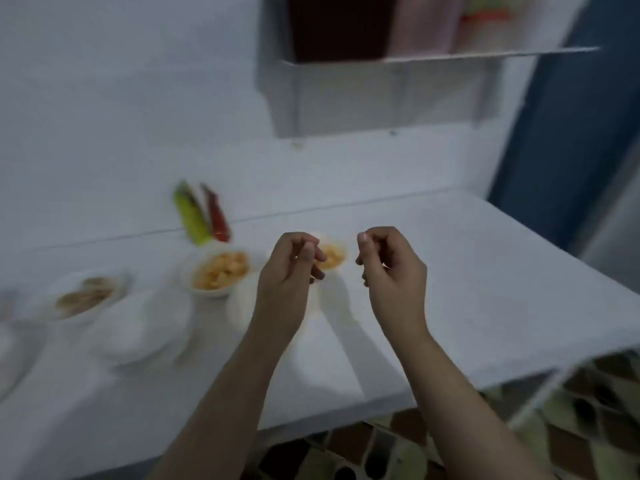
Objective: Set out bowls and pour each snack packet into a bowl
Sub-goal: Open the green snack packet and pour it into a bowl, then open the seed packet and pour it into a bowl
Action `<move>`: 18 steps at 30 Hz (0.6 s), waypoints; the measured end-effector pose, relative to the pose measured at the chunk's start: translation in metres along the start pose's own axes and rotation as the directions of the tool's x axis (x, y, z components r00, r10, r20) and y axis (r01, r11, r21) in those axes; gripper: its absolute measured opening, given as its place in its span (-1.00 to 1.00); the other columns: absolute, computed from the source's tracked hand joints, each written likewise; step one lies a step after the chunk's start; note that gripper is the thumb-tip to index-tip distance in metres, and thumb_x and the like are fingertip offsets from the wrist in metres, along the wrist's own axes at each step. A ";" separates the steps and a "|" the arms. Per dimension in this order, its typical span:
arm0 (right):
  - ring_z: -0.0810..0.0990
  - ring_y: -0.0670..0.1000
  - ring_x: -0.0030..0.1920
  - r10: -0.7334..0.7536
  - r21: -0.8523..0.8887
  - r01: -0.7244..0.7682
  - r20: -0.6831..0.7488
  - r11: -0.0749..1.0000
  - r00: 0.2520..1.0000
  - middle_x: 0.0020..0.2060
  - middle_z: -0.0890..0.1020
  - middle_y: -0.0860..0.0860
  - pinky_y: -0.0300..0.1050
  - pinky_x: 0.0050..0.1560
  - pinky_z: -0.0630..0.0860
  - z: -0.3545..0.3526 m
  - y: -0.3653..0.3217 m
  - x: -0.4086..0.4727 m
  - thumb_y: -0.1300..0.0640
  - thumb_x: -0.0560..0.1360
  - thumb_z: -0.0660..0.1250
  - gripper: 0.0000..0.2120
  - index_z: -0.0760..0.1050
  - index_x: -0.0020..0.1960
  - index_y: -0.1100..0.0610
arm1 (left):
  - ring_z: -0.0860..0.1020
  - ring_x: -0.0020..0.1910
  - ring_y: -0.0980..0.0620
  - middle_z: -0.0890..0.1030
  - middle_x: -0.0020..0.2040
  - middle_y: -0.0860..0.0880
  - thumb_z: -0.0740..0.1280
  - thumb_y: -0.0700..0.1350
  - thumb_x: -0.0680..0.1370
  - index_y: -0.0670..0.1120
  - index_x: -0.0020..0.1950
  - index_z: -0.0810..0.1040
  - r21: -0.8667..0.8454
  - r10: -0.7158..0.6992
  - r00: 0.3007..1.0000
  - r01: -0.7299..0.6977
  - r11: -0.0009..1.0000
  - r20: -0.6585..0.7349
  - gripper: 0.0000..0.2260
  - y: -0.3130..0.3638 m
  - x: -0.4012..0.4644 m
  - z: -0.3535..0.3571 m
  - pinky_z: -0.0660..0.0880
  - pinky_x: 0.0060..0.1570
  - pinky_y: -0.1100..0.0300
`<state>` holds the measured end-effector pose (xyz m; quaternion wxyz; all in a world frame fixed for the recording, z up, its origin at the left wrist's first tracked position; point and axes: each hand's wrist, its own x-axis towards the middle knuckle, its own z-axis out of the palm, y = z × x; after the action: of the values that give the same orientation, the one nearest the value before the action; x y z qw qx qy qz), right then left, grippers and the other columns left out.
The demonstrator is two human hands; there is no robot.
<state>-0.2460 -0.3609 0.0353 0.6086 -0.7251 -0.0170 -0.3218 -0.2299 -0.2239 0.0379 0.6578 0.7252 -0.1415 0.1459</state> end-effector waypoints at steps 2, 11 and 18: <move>0.53 0.13 -0.27 -0.014 0.043 0.011 0.081 0.999 0.997 -0.31 0.57 0.05 0.00 -0.28 0.49 0.058 -0.002 0.007 0.10 0.60 0.32 -0.87 0.51 -0.13 0.07 | 0.56 -0.27 0.09 0.62 -0.20 0.11 0.20 -0.17 0.65 -0.02 -0.01 0.49 0.033 -0.013 0.994 0.017 0.999 -0.111 -0.88 -0.009 0.016 -0.052 0.47 -0.20 0.29; 0.53 0.08 -0.32 -0.148 -0.065 0.169 0.248 0.983 0.957 -0.35 0.57 0.07 0.07 -0.24 0.50 0.276 0.013 0.058 0.03 0.67 0.16 -0.74 0.43 -0.13 0.13 | 0.50 -0.20 0.15 0.58 -0.11 0.09 0.23 -0.21 0.58 0.03 -0.06 0.48 0.276 -0.067 0.945 0.160 0.948 -0.321 -0.87 -0.076 0.116 -0.236 0.38 -0.24 0.42; 0.49 0.01 -0.42 -0.149 -0.317 0.233 0.266 0.920 0.952 -0.42 0.53 -0.01 0.11 -0.34 0.51 0.361 0.054 0.107 0.01 0.66 0.13 -0.73 0.41 -0.15 0.10 | 0.52 0.01 -0.06 0.56 -0.01 -0.06 0.25 -0.05 0.57 -0.10 0.00 0.49 0.427 -0.217 0.939 0.318 0.847 -0.268 -0.87 -0.150 0.239 -0.279 0.44 -0.09 0.16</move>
<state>0.0219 -0.0920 0.0210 0.4313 -0.8483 -0.1040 -0.2892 0.0414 0.0644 0.0216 0.4904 0.8542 0.0706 0.1577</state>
